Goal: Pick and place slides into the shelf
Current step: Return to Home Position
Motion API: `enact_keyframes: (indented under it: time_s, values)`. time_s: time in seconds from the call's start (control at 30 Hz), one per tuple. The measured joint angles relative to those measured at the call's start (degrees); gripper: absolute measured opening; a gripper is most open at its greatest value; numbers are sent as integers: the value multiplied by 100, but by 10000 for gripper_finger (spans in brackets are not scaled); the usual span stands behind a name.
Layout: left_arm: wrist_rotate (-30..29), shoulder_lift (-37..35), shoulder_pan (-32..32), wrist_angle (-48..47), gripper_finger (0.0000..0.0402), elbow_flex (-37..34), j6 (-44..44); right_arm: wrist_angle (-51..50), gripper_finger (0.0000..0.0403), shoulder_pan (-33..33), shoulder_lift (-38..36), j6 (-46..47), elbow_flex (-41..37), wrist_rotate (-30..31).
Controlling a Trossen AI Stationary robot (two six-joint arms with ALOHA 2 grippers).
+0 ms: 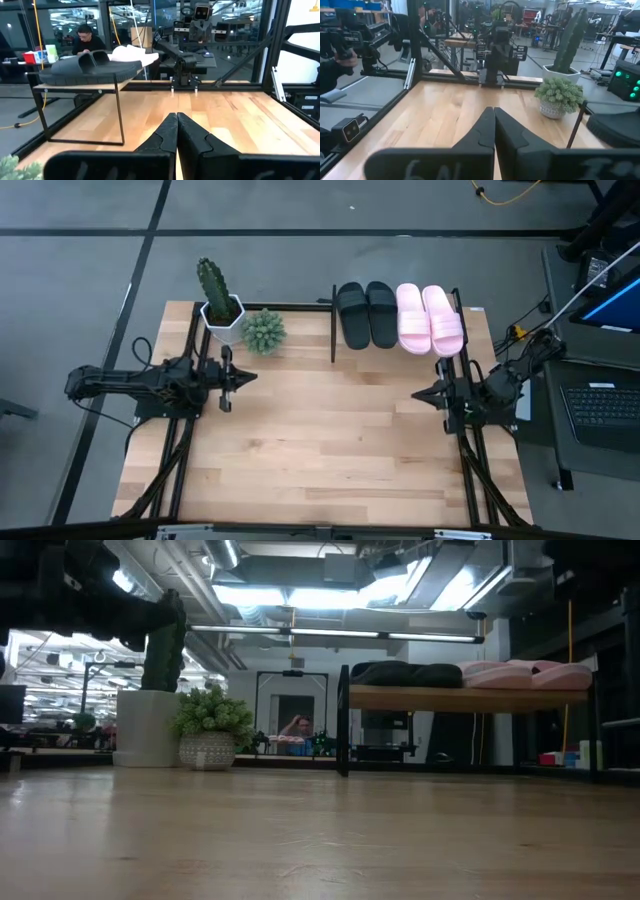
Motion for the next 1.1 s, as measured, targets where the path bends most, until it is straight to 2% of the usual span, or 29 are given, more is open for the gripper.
enact_keyframes:
  time_s: [0.37,0.57,0.8,0.97,1.1]
  values:
    - [68,3,0,-192,0,-144,-9,514,3,2,-647,57,-904,-4]
    - [146,2,-4,-273,0,-144,-7,447,3,2,-764,160,-983,-5]
    - [146,2,-2,-313,0,-144,-70,304,3,2,-1081,-310,-988,-6]
    - [146,2,-2,-313,0,-144,-72,-153,3,4,-1462,-50,-1023,-5]
    - [144,2,0,-313,0,-144,-70,226,3,2,-1573,-58,-1359,-18]
